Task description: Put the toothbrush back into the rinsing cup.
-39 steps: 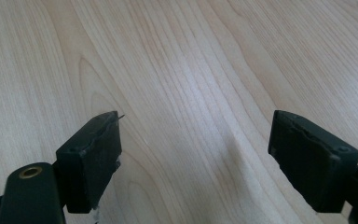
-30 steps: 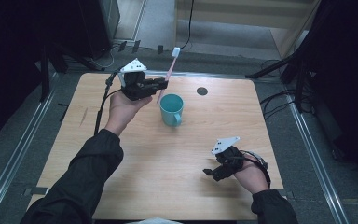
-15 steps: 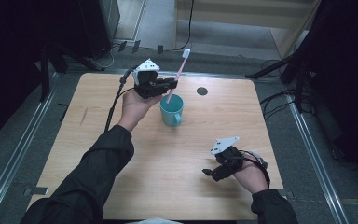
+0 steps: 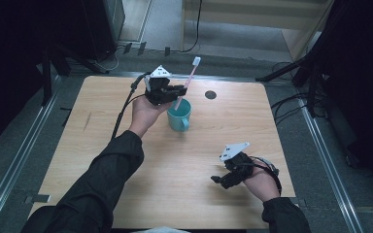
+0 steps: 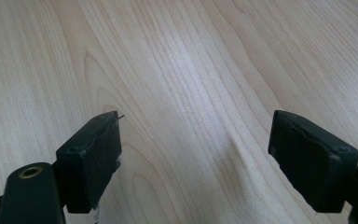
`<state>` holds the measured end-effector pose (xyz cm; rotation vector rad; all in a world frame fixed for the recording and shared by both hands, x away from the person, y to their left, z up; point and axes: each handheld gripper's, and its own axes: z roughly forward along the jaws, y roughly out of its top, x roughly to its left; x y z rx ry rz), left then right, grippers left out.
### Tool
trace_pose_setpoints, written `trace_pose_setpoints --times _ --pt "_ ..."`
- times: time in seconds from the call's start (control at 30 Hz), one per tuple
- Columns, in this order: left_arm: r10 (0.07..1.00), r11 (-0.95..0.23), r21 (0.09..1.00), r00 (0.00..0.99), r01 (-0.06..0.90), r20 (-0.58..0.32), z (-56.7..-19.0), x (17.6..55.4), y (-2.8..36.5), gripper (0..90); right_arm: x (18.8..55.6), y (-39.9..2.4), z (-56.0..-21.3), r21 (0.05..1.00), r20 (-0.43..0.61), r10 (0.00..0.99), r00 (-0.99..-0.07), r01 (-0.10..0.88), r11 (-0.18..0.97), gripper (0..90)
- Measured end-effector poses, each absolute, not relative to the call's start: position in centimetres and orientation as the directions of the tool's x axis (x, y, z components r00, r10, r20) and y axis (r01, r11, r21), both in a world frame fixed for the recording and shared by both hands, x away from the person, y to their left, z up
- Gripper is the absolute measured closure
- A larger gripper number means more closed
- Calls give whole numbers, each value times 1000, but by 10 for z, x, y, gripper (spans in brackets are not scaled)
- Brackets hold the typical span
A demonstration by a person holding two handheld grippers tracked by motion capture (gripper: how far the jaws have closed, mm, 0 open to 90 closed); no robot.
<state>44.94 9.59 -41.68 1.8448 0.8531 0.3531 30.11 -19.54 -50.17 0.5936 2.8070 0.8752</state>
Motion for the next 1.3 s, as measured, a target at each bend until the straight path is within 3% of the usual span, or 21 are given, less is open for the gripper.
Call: trace_pose_setpoints --times 0.8,1.3 --pt "705 -242 853 688 462 -173 -448 447 101 787 301 -194 -503 564 -15 407 -913 329 758 170" --pt "703 -320 800 694 507 -158 -463 447 91 785 301 -194 -503 564 -14 406 -914 328 758 170"
